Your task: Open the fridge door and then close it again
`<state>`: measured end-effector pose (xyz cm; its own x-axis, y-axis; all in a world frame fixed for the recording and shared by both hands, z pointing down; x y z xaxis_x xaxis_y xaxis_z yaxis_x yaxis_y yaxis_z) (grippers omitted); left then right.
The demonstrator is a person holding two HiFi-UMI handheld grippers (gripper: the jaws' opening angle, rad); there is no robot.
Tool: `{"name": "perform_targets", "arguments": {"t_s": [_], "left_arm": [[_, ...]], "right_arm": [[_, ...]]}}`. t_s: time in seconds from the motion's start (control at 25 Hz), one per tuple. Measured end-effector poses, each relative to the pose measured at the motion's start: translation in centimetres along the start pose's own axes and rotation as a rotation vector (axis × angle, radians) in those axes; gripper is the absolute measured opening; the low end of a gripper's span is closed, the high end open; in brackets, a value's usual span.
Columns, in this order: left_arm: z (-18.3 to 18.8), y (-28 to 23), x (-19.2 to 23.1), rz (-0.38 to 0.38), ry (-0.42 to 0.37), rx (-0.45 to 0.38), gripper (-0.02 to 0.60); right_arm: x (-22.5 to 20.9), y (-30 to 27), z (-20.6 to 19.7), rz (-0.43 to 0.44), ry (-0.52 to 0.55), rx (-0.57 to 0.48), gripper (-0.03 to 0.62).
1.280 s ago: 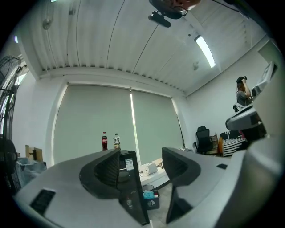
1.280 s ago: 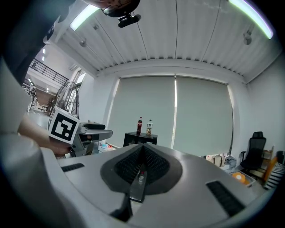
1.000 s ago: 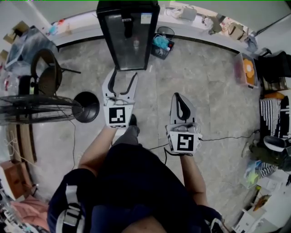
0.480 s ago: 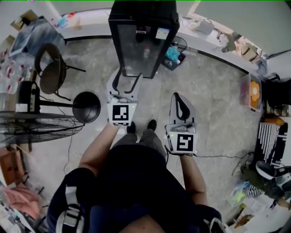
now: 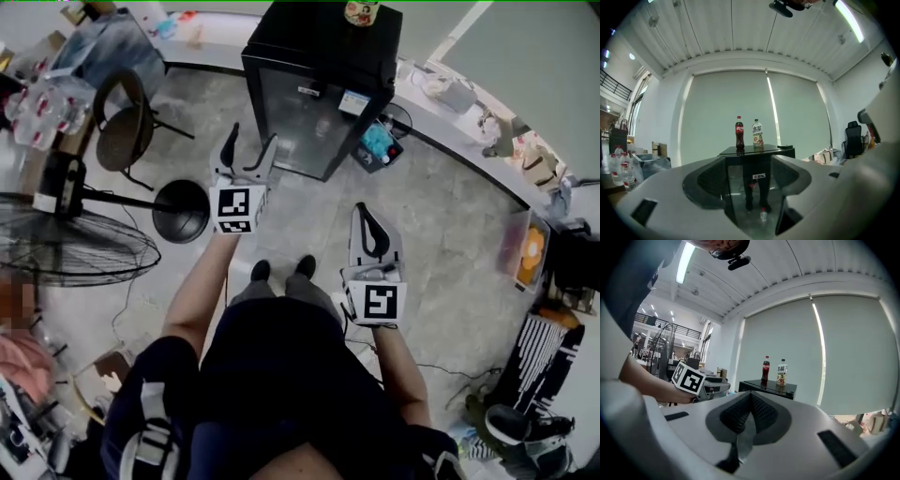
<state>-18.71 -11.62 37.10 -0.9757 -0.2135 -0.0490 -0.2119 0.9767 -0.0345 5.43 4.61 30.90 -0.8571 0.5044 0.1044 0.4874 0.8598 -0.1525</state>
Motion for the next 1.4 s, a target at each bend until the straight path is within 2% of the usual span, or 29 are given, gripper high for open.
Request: {"name": "perform_targets", "arguments": {"t_s": [0.2,0.36,0.52,0.68,0.8,1.0,1.4], "left_arm": [[-2.4,-4.4,0.3,0.039,-0.015,0.029,0.301],[-5.5,-7.4,2.1,0.054,0.006,0.055,0.301],[-7.9,-10.4,3.8,0.050,0.041,0.057,0.301],[-10.6,-13.5,5.2,0.037,0.068,0.093,0.302],[-13.1,-15.7,6.3,0.005,0.088,0.128,0.301],[-16.2,-18.9,7.8,-0.057,0.143,0.134,0.301],[-19.9,-23.1,9.4,-0.144,0.102,0.179,0.301]], "right_arm": [[-3.6,-1.9,-0.3,0.061,0.016,-0.014,0.018],[-4.2,-4.0,-0.9,0.083,0.006,0.000,0.018],[-4.4,-5.9,-0.9,0.077,0.000,0.017,0.018],[-4.7,-7.8,-1.0,0.058,-0.016,0.042,0.018],[-4.8,-9.0,-1.5,0.057,-0.020,0.063,0.018],[-5.1,-10.2,-2.9,0.071,-0.020,0.116,0.018],[-5.7,-12.9,-4.8,0.082,-0.027,0.152,0.018]]}}
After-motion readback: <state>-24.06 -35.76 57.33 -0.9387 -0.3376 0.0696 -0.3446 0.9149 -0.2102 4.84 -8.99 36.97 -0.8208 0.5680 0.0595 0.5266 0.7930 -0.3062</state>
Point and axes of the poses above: the fingertips, and each gripper's own axes: y backward along the fingers, x to its left, z out of its top, the point moved 10 cm from there along y, backward along the fingers, and after that the axes turned 12 degrees about z, right-handed, at the moved point
